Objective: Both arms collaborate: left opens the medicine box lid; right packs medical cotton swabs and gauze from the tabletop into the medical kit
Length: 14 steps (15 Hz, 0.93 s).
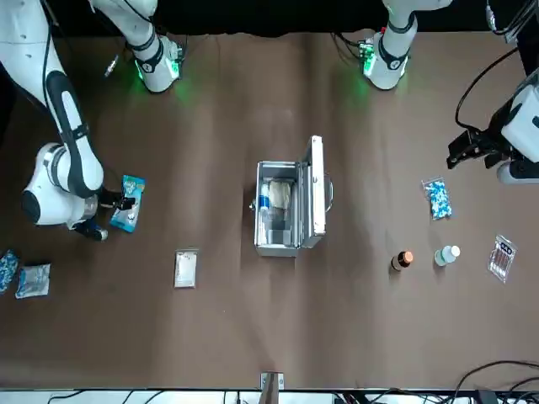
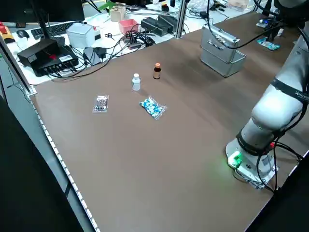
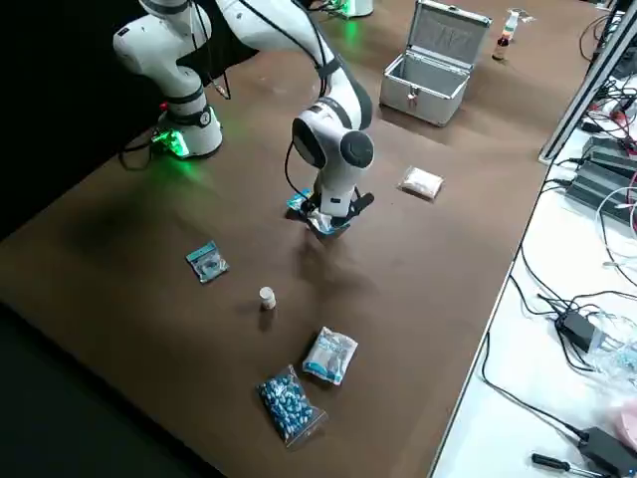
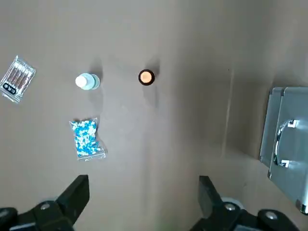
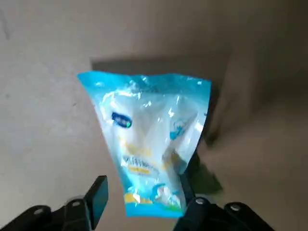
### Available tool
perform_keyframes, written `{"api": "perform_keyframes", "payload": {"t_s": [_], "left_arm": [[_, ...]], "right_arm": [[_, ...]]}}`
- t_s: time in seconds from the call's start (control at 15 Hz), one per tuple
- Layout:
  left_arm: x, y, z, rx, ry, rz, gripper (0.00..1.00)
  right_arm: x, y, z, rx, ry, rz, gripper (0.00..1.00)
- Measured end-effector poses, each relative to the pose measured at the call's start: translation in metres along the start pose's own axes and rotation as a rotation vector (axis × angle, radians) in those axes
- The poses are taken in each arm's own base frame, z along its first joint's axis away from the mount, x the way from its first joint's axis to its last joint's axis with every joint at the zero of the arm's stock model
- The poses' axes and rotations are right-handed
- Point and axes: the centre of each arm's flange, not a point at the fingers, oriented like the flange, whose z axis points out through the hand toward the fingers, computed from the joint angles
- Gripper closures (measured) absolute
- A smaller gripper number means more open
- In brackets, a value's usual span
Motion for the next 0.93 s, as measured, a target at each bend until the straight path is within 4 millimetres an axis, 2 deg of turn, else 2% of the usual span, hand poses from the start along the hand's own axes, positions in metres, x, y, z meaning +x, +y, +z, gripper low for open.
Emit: {"api": "perform_keyframes", "payload": {"t_s": [0.2, 0.47, 0.53, 0.6, 0.8, 0.93], "left_arm": [[0.0, -0.001, 0.0, 0.0, -0.001, -0.001, 0.0], [0.0, 0.0, 0.0, 0.0, -0.001, -0.001, 0.0], [0.0, -0.001, 0.0, 0.0, -0.001, -0.001, 0.0], [0.0, -0.001, 0.0, 0.0, -0.001, -0.001, 0.0], [0.0, -0.001, 0.0, 0.0, 0.0, -0.002, 0.0], [0.0, -0.001, 0.001, 0.0, 0.0, -0.001, 0.0]], "right_arm": [[0.004, 0.003, 0.009, -0.002, 0.006, 0.009, 0.33], [0.007, 0.004, 0.013, -0.003, 0.017, 0.016, 0.38], [0.008, 0.004, 0.015, -0.003, 0.02, 0.018, 0.42], [0.009, 0.004, 0.016, -0.003, 0.021, 0.047, 0.6], [0.008, -0.007, 0.016, -0.011, 0.022, 0.099, 0.7], [0.007, -0.024, 0.014, -0.022, 0.026, 0.112, 0.86]]}}
